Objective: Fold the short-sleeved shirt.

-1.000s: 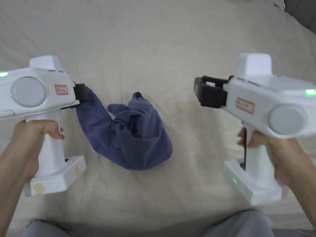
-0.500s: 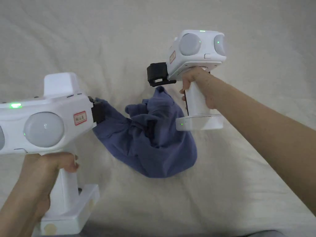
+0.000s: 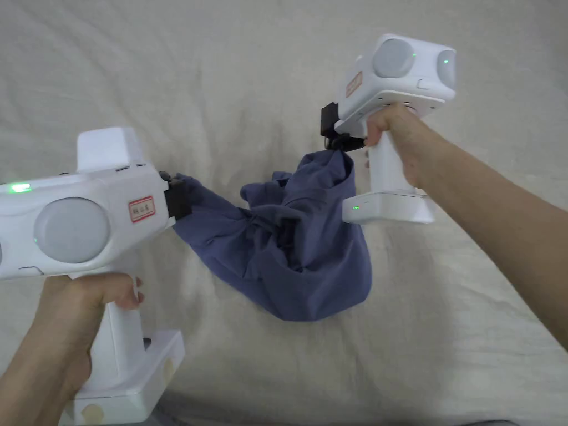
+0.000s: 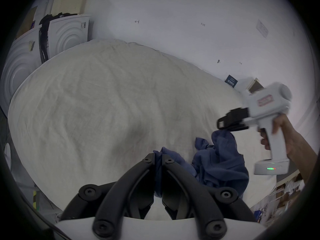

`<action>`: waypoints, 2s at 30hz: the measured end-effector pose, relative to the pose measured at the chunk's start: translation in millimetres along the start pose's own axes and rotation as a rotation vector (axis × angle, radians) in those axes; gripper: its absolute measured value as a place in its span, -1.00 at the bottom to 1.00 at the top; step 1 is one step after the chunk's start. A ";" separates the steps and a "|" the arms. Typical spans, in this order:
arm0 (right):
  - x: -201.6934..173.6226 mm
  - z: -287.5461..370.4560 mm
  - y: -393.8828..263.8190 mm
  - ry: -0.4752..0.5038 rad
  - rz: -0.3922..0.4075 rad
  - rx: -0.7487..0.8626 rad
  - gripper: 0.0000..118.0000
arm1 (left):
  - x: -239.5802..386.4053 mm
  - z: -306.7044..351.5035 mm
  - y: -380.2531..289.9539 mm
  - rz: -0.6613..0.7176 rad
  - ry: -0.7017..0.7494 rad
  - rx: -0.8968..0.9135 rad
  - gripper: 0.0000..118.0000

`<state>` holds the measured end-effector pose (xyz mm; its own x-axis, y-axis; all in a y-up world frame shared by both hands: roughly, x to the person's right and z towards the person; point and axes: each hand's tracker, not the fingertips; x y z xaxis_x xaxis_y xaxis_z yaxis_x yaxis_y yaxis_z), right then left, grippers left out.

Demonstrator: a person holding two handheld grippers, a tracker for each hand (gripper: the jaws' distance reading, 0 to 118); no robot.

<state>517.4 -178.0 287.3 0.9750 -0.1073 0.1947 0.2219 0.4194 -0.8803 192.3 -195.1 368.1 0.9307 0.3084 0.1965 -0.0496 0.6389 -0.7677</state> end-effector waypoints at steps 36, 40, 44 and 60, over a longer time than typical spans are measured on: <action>214.5 507.9 -18.9 -0.031 -0.386 0.833 -0.85 | 119.4 274.9 324.0 0.054 0.028 0.704 -0.89; 207.9 502.1 36.0 -0.101 -0.415 0.855 -0.85 | 143.5 256.1 371.8 0.002 0.054 0.713 -0.89; 206.8 486.4 86.6 -0.127 -0.466 0.882 -0.85 | 164.2 236.3 409.8 -0.032 0.106 0.780 -0.89; 243.6 270.9 62.8 -0.157 -0.521 0.604 -0.85 | 96.5 61.4 304.5 -0.041 0.056 0.551 -0.90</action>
<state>772.4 66.4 396.7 0.7249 -0.3142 0.6130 0.5727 0.7694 -0.2829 244.8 72.5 190.8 0.9529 0.2475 0.1751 -0.1815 0.9283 -0.3244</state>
